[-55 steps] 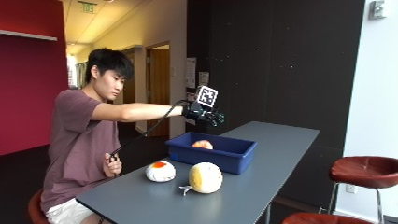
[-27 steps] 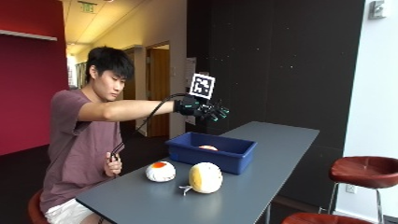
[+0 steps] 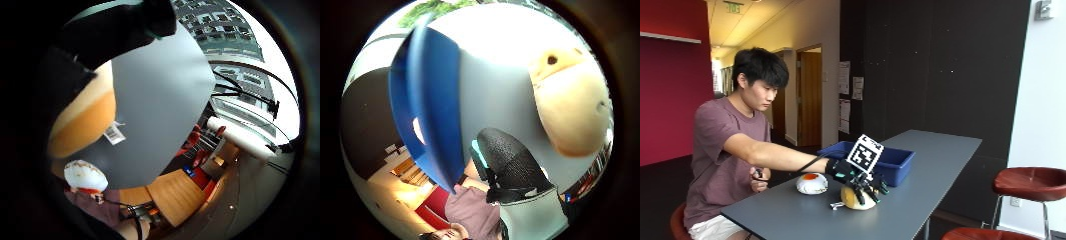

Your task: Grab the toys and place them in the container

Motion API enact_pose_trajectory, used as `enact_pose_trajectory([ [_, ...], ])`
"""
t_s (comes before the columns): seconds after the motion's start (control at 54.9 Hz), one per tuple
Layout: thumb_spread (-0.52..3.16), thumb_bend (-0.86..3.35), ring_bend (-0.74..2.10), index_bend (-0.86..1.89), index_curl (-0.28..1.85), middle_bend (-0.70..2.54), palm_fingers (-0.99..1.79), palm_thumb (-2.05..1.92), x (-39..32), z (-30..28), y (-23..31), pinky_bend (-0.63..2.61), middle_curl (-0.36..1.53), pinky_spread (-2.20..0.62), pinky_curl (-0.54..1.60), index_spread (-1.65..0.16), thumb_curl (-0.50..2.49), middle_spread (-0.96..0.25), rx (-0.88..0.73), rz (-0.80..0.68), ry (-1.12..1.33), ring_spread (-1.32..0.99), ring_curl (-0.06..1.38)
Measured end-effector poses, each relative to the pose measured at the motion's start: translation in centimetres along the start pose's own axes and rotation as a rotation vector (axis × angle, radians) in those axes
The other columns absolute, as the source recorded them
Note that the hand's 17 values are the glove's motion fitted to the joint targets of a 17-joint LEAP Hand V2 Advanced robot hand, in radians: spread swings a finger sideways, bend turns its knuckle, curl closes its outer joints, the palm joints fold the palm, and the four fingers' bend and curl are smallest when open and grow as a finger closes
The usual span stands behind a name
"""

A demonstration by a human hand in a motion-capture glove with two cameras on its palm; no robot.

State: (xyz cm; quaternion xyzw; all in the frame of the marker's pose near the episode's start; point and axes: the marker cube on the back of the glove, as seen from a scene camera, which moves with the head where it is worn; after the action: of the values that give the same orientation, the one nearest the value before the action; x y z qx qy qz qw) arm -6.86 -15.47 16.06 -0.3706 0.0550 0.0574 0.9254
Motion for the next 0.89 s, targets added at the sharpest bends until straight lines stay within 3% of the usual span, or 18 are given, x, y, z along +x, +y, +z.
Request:
enact_pose_trajectory([
  [0.109,1.19,-0.02,0.30,0.06,0.13,0.06,-0.22,-0.02,0.4,2.1,-0.9,1.09,0.16,0.07,0.39,-0.26,0.24,0.02,0.107,-0.076,-0.012,0.05,0.33],
  [0.127,1.19,-0.03,0.26,0.07,0.13,0.09,-0.32,-0.03,0.6,2.2,-1.1,1.05,0.17,0.07,0.38,-0.26,0.24,0.02,0.129,-0.075,-0.017,0.05,0.31],
  [0.146,1.20,-0.01,0.38,0.08,0.13,0.06,-0.10,0.00,0.8,2.2,-1.2,1.11,0.15,0.05,0.40,-0.27,0.24,0.02,0.152,-0.073,-0.021,0.05,0.35],
  [0.255,1.26,0.06,0.67,0.21,0.17,0.19,0.28,0.15,1.3,2.4,-1.7,1.05,0.17,-0.04,0.36,-0.28,0.29,0.00,0.252,-0.103,-0.091,-0.04,0.41],
  [0.455,1.33,0.15,0.93,0.16,0.21,0.40,0.65,0.36,1.3,2.1,-2.4,0.97,0.27,-0.21,0.35,-0.27,0.39,-0.11,0.478,-0.111,-0.171,-0.23,0.50],
  [0.492,1.23,0.18,0.95,0.26,0.24,0.47,0.84,0.46,1.3,1.9,-2.4,1.00,0.29,-0.24,0.36,-0.29,0.44,-0.16,0.509,-0.109,-0.180,-0.27,0.51],
  [0.51,1.23,0.18,0.94,0.20,0.22,0.43,0.72,0.46,1.3,1.9,-2.4,1.00,0.28,-0.25,0.35,-0.29,0.45,-0.16,0.519,-0.108,-0.180,-0.28,0.50],
  [0.546,1.17,0.19,0.97,0.29,0.25,0.52,0.90,0.51,1.3,1.7,-2.3,1.02,0.31,-0.27,0.38,-0.30,0.48,-0.21,0.538,-0.101,-0.178,-0.30,0.53],
  [0.655,1.03,0.17,1.05,0.44,0.32,0.74,1.21,0.54,1.3,0.9,-1.8,1.07,0.41,-0.31,0.42,-0.34,0.55,-0.28,0.468,-0.120,-0.170,-0.36,0.57],
  [0.892,0.79,0.09,1.24,0.75,0.52,1.07,1.15,0.53,1.9,-3.6,1.6,1.12,0.60,-0.35,0.50,-0.34,0.68,-0.28,0.402,-0.087,-0.145,-0.36,0.66],
])
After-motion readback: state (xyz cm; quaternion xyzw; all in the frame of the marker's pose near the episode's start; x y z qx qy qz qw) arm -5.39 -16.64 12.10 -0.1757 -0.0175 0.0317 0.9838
